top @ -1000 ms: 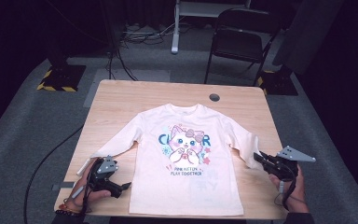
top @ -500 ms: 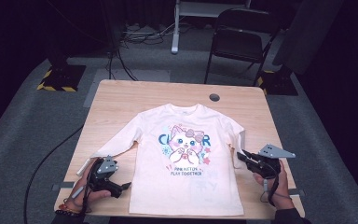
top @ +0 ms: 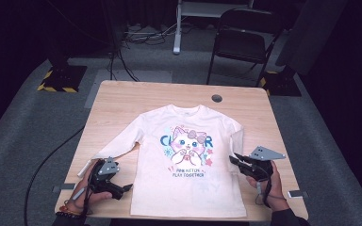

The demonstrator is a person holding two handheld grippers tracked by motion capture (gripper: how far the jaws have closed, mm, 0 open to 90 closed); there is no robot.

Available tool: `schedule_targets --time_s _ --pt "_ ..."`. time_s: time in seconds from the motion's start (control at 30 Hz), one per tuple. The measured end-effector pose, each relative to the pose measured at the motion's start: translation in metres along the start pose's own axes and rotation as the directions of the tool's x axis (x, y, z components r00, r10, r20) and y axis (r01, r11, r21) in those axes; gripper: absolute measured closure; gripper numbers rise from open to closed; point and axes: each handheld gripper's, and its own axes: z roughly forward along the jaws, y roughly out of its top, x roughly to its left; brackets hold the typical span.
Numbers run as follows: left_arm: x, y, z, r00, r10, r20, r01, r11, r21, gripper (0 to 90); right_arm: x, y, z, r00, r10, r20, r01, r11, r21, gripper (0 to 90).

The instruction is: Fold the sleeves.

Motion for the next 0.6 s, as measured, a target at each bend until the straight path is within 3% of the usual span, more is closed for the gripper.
schedule_targets --time_s 0.6 --pt "0.000 0.000 0.000 1.0000 0.000 0.000 0.000 1.0000 0.000 0.4 0.024 0.006 0.014 0.9945 -0.070 -0.079 0.072 0.997 0.023 78.4"
